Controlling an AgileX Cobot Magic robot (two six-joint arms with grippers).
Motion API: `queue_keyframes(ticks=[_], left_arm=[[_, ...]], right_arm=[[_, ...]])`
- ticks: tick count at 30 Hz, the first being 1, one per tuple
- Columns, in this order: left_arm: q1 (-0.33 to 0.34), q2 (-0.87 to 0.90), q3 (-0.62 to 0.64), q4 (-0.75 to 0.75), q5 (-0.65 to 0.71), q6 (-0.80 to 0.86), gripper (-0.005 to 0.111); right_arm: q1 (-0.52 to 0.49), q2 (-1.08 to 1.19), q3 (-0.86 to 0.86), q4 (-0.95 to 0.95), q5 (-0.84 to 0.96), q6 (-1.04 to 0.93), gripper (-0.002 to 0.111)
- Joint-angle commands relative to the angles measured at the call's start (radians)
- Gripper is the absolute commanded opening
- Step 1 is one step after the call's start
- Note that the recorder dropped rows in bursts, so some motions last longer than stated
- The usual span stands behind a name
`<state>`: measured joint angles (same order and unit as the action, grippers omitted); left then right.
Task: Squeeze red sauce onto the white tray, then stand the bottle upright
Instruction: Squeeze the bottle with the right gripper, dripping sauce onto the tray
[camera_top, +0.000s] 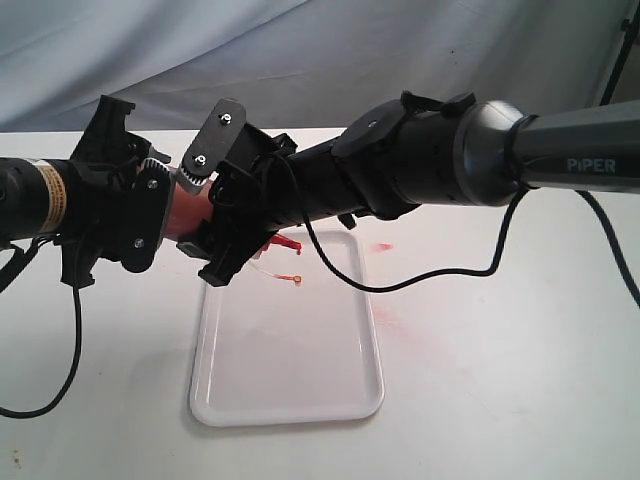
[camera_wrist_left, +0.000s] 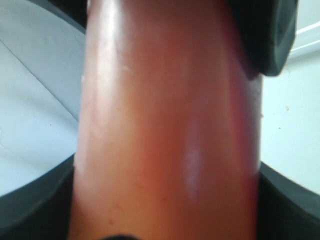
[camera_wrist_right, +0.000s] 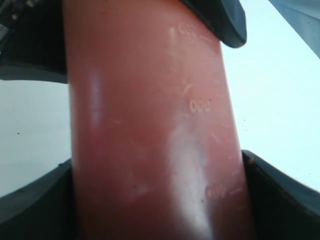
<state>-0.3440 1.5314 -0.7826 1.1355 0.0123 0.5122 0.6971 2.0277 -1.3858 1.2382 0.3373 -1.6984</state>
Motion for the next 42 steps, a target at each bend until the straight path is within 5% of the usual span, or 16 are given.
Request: queue_keyframes(ticks=[1,12,24,42], left_arm=[[-0.022,-0.02,-0.014,-0.029,-0.092,-0.04,0.0],[-0.022,-0.02,-0.014,-0.029,-0.092,-0.04,0.0],[-0.022,-0.02,-0.014,-0.029,-0.092,-0.04,0.0],[-0.022,-0.02,-0.014,-0.029,-0.092,-0.04,0.0]], right_arm=[[0.04,0.004,-0.007,0.019,0.034,0.013,0.0],[0.04,0.004,-0.007,0.019,0.033,0.013,0.003],[0.04,0.004,-0.007,0.019,0.029,0.013,0.08],[0.04,0.001,-0.007,0.018,-0.022,0.005,0.083]])
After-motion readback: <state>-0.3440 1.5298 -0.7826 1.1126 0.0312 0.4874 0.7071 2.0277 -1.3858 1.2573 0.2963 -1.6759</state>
